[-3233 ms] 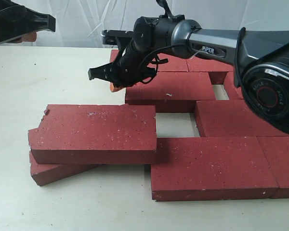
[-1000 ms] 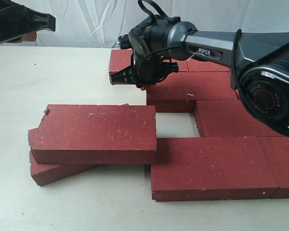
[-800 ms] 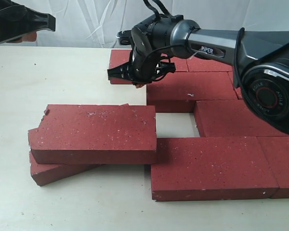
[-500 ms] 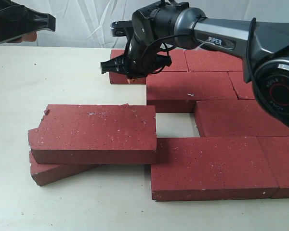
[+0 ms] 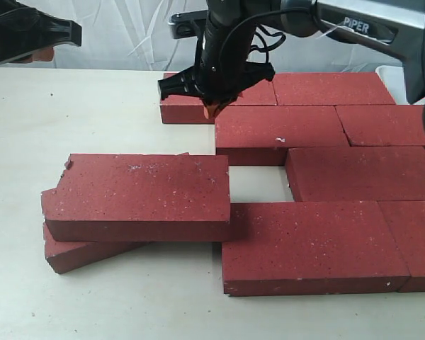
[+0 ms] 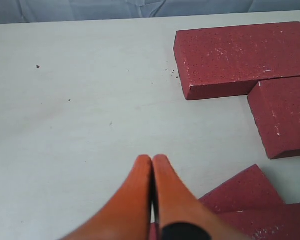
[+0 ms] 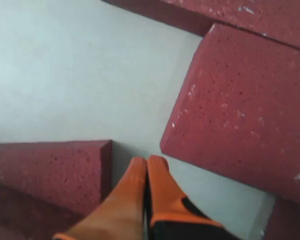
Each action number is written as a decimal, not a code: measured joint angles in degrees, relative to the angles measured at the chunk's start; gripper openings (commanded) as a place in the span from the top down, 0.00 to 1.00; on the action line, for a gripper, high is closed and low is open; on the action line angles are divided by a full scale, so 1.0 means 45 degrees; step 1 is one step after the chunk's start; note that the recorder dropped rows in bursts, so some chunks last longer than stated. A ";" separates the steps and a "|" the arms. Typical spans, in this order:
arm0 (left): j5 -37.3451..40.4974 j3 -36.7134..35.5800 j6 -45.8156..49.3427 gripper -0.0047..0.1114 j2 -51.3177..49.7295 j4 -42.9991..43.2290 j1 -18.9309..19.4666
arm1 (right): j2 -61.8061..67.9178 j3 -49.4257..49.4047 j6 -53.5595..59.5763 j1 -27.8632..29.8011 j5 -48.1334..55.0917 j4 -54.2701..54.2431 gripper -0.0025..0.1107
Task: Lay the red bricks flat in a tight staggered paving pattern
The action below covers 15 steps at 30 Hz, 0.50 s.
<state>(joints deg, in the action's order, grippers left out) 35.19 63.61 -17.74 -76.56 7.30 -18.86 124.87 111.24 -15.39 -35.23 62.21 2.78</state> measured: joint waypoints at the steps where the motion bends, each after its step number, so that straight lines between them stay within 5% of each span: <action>1: 0.0000 0.0000 0.0000 0.96 0.0000 0.0000 0.0000 | -0.0133 0.0000 0.0100 0.0000 0.0312 0.0000 0.99; 15: 0.0142 0.0000 0.0043 0.96 0.0049 -0.0025 0.0000 | -0.2358 -0.1529 0.0533 0.0000 0.1373 -0.0001 0.99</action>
<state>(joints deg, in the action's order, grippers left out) 35.83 63.61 -17.55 -76.34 7.19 -18.86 114.26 104.36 -12.99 -35.23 68.39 2.77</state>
